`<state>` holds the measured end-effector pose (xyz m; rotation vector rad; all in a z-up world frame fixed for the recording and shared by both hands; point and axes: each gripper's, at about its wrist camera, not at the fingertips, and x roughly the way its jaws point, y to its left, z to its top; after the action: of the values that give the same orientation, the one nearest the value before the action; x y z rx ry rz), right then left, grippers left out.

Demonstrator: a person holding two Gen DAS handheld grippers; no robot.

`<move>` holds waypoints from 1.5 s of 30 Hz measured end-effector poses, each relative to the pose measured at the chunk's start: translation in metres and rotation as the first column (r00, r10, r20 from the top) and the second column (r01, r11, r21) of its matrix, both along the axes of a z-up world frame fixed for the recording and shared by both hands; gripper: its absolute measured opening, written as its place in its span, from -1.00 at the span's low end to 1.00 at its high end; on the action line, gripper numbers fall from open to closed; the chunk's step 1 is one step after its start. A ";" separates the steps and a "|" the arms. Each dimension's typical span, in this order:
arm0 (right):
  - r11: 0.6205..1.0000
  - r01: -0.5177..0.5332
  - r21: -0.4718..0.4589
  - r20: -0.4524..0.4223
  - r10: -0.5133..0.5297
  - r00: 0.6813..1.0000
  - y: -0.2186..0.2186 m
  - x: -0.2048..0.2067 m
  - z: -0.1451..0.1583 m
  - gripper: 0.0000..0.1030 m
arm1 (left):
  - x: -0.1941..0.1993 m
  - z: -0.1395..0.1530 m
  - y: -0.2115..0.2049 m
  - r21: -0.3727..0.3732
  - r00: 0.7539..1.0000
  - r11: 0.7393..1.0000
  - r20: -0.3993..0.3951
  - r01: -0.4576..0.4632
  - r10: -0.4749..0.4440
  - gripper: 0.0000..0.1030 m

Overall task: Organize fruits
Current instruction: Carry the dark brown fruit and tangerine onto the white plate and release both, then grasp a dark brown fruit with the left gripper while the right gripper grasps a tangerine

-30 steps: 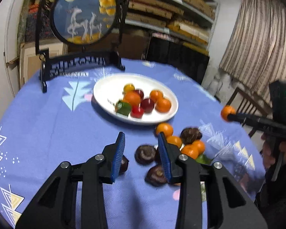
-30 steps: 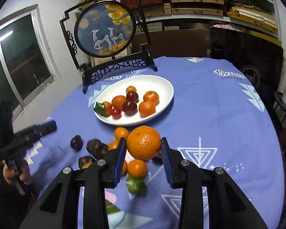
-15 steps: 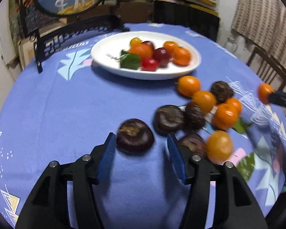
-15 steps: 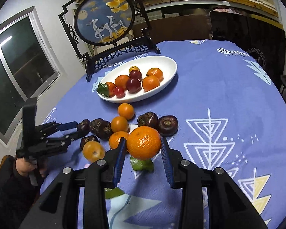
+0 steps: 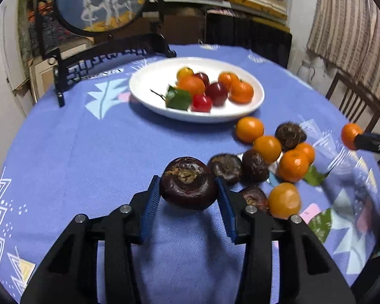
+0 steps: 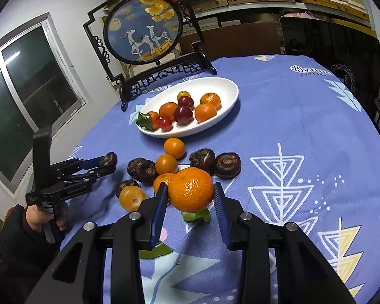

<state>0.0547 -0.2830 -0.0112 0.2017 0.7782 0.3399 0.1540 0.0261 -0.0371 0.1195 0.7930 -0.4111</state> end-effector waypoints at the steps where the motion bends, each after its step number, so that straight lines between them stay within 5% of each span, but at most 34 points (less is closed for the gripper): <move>1: 1.000 -0.005 0.001 0.003 0.005 1.000 0.000 0.001 0.002 -0.29 | -0.001 0.005 0.003 -0.017 1.000 1.000 0.005 -0.006 0.006 -0.16; 4: 1.000 -0.021 -0.009 0.015 0.021 1.000 0.002 0.013 0.013 -0.29 | 0.008 0.028 0.011 -0.077 0.999 0.997 0.026 -0.018 0.020 -0.16; 10: 0.999 -0.054 -0.001 0.053 0.054 0.997 0.013 0.082 0.049 -0.28 | 0.076 0.058 -0.014 -0.076 0.999 0.997 0.035 -0.001 0.004 -0.15; 19: 1.000 -0.004 -0.006 -0.021 0.004 1.000 0.051 0.225 0.022 -0.26 | 0.179 0.035 -0.044 -0.117 0.997 0.992 -0.075 -0.040 0.031 -0.14; 22: 1.000 0.014 -0.022 0.001 -0.014 1.000 0.057 0.239 0.016 -0.13 | 0.182 0.031 -0.040 -0.148 0.995 0.987 -0.085 -0.059 0.047 0.08; 23: 1.000 0.025 -0.018 0.011 -0.025 1.000 0.055 0.238 0.018 0.00 | 0.180 0.032 -0.038 -0.154 0.996 0.986 -0.079 -0.063 0.051 0.17; 32: 1.000 -0.016 -0.008 0.026 0.016 1.000 0.038 0.144 0.020 0.02 | 0.077 0.039 -0.026 -0.098 0.998 0.993 -0.005 0.062 -0.062 0.52; 40: 0.997 0.015 0.077 0.006 -0.015 1.000 0.003 0.044 -0.012 0.04 | -0.018 0.004 -0.032 0.093 0.983 0.978 0.001 0.185 -0.186 0.52; 43: 0.993 0.038 0.113 0.000 -0.039 0.999 -0.005 0.028 -0.016 0.04 | -0.027 -0.010 -0.039 0.131 0.979 0.970 -0.032 0.205 -0.202 0.21; 45: 0.993 0.041 0.113 0.009 -0.042 0.999 -0.008 0.016 -0.015 0.04 | -0.030 -0.016 -0.048 0.151 0.974 0.963 -0.044 0.224 -0.220 0.19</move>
<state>0.0705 -0.2909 -0.0263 0.3210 0.7435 0.3459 0.1239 -0.0221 -0.0534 0.3515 0.8411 -0.5641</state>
